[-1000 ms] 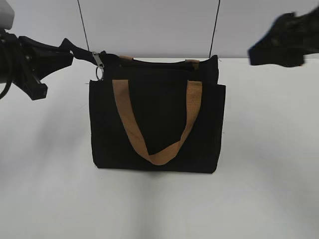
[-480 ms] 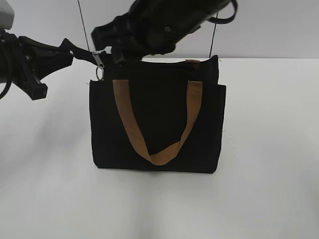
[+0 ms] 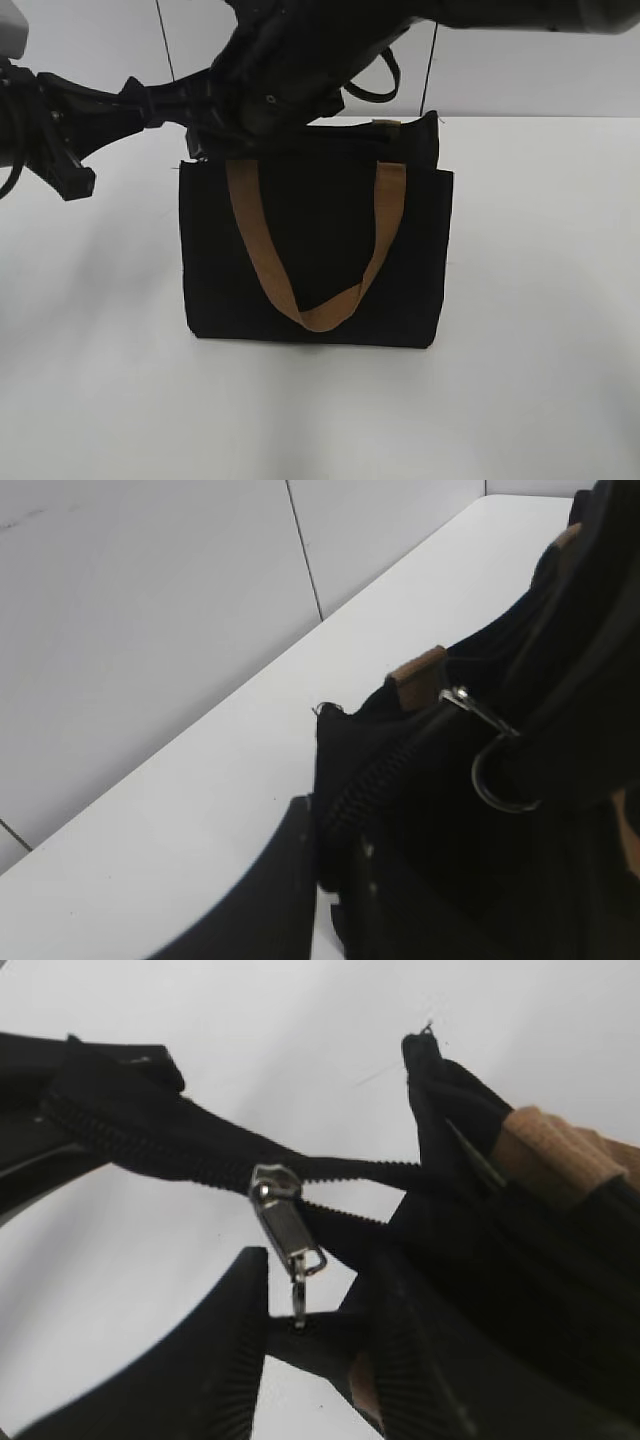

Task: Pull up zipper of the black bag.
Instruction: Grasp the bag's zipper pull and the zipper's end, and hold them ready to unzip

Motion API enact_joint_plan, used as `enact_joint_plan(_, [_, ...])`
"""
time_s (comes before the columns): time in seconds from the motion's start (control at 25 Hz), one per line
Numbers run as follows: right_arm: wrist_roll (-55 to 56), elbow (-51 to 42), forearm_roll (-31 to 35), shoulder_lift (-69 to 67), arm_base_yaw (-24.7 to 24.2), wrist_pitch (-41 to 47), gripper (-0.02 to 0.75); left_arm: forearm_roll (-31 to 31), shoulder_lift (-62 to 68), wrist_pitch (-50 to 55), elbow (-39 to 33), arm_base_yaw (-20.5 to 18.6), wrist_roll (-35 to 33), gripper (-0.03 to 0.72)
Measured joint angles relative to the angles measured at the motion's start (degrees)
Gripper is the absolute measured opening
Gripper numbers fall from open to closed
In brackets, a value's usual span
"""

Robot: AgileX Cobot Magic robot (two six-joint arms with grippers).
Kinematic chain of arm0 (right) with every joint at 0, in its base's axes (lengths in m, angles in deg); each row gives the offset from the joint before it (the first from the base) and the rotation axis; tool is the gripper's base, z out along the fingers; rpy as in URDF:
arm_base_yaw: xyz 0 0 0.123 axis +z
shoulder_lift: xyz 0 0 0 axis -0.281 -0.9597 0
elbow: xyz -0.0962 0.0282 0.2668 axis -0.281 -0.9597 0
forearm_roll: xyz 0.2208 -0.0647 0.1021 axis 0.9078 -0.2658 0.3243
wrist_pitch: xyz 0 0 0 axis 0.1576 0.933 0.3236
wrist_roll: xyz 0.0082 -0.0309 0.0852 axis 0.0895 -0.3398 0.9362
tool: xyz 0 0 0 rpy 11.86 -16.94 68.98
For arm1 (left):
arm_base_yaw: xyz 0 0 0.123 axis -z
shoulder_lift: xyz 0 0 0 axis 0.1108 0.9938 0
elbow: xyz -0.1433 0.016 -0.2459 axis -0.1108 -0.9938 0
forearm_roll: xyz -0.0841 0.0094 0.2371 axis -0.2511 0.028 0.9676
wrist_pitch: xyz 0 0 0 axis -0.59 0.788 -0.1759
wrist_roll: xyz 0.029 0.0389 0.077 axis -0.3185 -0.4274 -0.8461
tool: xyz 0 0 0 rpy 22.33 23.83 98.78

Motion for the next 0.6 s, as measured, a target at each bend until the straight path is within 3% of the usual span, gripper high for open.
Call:
enact_joint_plan(0.2, [1.8,0.0,0.9,-1.6,0.0,-2.4,0.198,0.0,0.0,0.0,0.0,0.0,0.0,0.022])
enact_joint_plan(0.4, [3.2,0.1,1.0,-2.3,0.0,-2.8,-0.003,0.0,0.0,0.0,0.0,0.0,0.0,0.022])
enact_joint_plan(0.6, [3.3,0.1,1.0,-1.7,0.0,-2.4,-0.015,0.0,0.0,0.7,0.0,0.0,0.0,0.022])
